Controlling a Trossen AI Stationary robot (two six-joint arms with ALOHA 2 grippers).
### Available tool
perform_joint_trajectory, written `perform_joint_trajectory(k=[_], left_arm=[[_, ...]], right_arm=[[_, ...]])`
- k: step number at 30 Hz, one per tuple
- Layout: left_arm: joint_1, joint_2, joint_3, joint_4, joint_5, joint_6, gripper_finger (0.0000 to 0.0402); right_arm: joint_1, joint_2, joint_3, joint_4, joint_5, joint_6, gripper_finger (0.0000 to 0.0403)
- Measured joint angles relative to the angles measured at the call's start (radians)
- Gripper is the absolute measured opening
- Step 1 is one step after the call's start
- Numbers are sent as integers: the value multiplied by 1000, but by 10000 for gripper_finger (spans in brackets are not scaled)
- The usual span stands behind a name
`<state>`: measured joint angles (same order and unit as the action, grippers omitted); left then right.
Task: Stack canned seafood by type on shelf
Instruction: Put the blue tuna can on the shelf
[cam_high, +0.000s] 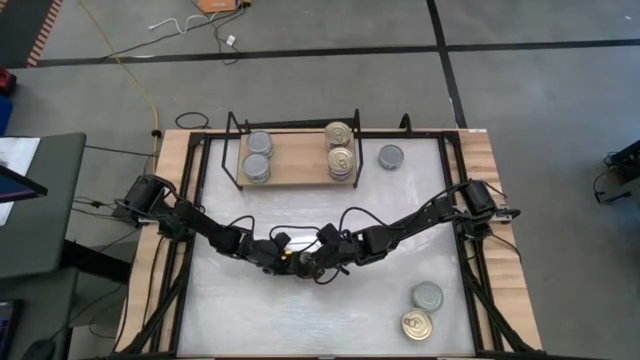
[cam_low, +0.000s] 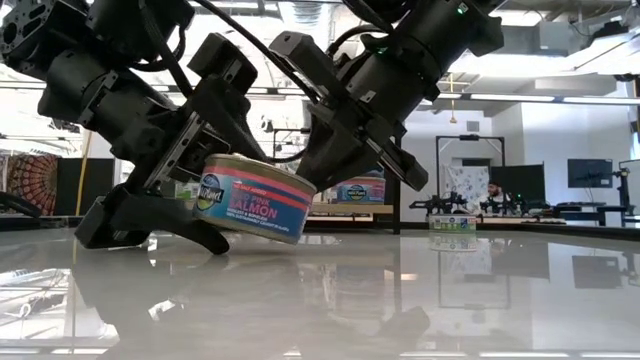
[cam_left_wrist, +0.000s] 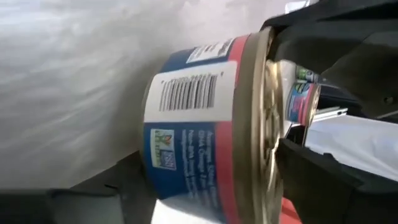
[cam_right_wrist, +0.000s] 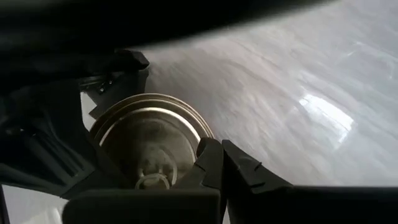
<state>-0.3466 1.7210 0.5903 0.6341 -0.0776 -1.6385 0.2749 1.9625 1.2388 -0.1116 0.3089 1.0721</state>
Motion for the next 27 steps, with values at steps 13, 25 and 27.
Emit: perform_joint_trajectory(k=[13, 25, 27], left_arm=[[2, -2, 1, 2, 32, 13, 184], [3, -2, 1, 1, 23, 30, 189], [6, -2, 1, 4, 23, 30, 189]], right_arm=[[0, -5, 2, 0, 3, 0, 27], [-10, -91, 2, -158, -22, -9, 65], [-12, -122, 2, -205, -22, -29, 78]])
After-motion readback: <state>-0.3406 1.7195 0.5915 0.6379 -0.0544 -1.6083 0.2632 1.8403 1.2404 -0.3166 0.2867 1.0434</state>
